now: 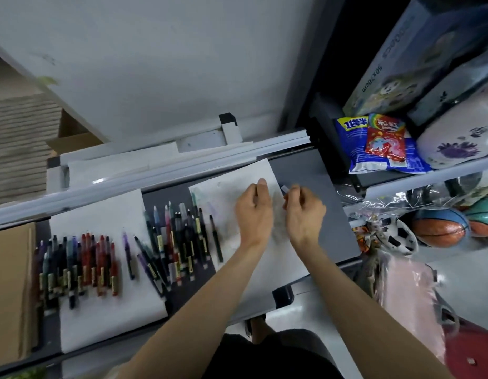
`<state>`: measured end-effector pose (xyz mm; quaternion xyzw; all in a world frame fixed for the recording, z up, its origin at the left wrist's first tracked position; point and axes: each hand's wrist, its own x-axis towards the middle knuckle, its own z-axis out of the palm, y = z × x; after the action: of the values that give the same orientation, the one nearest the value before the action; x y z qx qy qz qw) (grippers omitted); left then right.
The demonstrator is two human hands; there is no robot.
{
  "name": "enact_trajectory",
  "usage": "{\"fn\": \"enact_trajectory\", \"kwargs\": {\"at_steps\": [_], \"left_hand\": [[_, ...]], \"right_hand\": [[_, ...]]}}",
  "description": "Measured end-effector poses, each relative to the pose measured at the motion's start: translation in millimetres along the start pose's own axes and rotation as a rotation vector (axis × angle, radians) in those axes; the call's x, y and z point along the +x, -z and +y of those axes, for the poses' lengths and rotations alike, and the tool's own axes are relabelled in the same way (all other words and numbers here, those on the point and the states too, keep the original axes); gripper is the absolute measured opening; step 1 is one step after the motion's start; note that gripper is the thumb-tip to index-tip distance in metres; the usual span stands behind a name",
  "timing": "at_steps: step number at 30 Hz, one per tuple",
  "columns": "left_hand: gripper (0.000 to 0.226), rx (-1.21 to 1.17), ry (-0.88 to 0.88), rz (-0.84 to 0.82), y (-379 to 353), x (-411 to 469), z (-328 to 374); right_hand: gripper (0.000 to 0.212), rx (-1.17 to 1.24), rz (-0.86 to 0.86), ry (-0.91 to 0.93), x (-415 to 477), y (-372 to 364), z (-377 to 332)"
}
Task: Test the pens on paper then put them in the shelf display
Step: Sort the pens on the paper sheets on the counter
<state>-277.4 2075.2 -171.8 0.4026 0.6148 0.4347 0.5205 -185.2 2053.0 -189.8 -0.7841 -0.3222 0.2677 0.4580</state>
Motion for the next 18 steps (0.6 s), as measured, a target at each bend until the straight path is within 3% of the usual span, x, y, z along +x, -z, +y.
{"fn": "enact_trajectory", "kwargs": {"at_steps": [5,11,18], "left_hand": [[0.041,0.069,-0.142,0.006,-29.7,-2.7,-20.1],[0.033,0.24,-0.43,0.028,-21.9,8.4,-45.0],[0.028,0.266,-0.48,0.041,-21.3,12.7,-47.6]], "right_hand": [[0.039,0.033,0.077,0.163,9.6,-5.8,14.7],[0.042,0.035,0.012,0.293,9.5,-10.7,27.5],[0.035,0.074,-0.015,0.383,10.9,-11.4,25.2]]}}
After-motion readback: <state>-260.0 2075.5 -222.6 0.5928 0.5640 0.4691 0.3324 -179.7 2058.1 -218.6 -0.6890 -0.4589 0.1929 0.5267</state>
